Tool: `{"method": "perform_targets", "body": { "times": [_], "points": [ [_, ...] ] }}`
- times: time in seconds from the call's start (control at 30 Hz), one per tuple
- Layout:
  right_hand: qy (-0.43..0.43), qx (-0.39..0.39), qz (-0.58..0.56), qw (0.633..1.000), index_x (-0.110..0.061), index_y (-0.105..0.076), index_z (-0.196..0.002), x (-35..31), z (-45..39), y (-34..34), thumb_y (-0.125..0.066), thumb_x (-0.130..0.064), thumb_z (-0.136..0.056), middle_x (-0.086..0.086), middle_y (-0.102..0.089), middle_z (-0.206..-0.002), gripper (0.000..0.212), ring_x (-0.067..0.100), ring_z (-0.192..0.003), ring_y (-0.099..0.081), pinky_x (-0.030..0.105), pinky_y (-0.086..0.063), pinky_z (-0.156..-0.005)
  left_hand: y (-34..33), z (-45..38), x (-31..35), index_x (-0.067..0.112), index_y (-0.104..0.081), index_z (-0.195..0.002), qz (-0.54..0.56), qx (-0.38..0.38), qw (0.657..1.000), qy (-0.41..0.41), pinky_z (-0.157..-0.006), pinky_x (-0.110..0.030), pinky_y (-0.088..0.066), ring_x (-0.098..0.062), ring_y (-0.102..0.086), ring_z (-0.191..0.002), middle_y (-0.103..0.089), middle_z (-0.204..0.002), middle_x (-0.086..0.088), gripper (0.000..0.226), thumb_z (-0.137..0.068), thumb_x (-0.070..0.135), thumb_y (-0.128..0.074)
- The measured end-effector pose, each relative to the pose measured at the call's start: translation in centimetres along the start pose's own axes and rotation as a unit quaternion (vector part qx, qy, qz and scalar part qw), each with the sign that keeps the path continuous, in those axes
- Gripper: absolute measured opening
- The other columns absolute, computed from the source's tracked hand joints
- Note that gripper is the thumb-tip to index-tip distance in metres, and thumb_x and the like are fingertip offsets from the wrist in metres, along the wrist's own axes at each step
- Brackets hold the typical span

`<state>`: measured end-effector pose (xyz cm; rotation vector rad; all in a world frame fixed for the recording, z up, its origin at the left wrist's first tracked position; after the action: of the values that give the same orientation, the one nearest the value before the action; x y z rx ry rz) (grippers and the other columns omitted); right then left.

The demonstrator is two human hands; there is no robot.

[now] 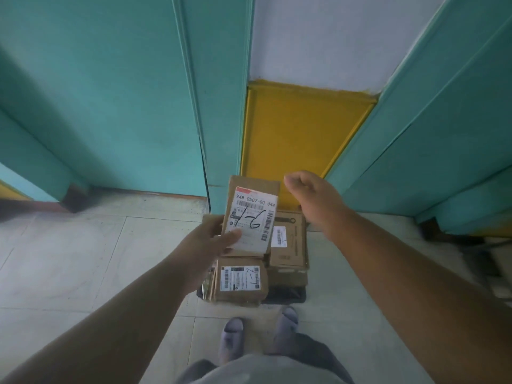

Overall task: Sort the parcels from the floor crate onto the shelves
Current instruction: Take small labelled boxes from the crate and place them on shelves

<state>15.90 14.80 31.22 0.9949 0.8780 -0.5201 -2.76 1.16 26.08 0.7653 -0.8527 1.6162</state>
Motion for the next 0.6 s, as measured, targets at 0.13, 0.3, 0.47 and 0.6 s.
{"method": "perform_targets", "body": {
  "times": [0.13,0.3,0.47,0.6],
  "points": [
    [-0.068,0.033,0.072,0.995,-0.029,-0.059,-0.11,8.8,-1.2,-1.0,-0.047,-0.052,-0.1,-0.012,-0.062,-0.105,0.027,0.007,-0.096,-0.059,0.021,-0.04,-0.066,-0.2,-2.0,-2.3,0.02,-0.064,-0.115,0.054,0.025,0.998,0.017,-0.084,-0.033,-0.058,-0.02,-0.073,-0.1,-0.077,-0.106,0.002,0.025,-0.09,0.017,-0.061],
    [-0.136,0.01,0.204,0.969,-0.022,-0.06,-0.112,19.7,-3.3,-4.7,-0.057,-0.054,-0.09,-0.01,-0.06,-0.098,0.039,0.012,-0.091,-0.061,0.023,-0.039,-0.063,-1.2,-4.7,-4.6,0.017,-0.063,-0.114,0.093,0.039,0.995,0.027,-0.07,-0.024,-0.059,-0.014,-0.074,-0.094,-0.077,-0.104,0.002,0.027,-0.092,0.005,-0.054],
    [-0.229,0.007,0.231,0.946,-0.023,-0.057,-0.122,27.4,-5.3,-9.1,-0.067,-0.061,-0.079,-0.006,-0.066,-0.114,0.059,0.016,-0.096,-0.065,0.032,-0.058,-0.077,-1.5,-8.5,-7.4,0.016,-0.063,-0.116,0.083,0.043,0.994,0.052,-0.077,-0.029,-0.061,-0.019,-0.073,-0.101,-0.076,-0.11,-0.002,0.031,-0.085,0.01,-0.059],
    [-0.305,0.025,0.258,0.916,-0.019,-0.038,-0.143,30.6,-7.3,-11.6,-0.071,-0.067,-0.075,0.008,-0.053,-0.132,0.089,0.029,-0.116,-0.057,0.045,-0.054,-0.093,-1.6,-10.8,-9.7,0.02,-0.065,-0.112,0.073,0.055,0.994,0.065,-0.071,-0.025,-0.06,-0.014,-0.073,-0.096,-0.077,-0.105,0.002,0.029,-0.087,0.008,-0.057]
  ]
}}
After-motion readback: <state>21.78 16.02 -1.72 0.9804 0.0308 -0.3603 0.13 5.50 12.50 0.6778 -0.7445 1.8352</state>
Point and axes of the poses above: each hand's wrist, its own z-axis away from the middle knuckle, its own y-axis out of the back of the hand, x = y × z, the point moved 2 cm from there along -z, towards the middle knuckle
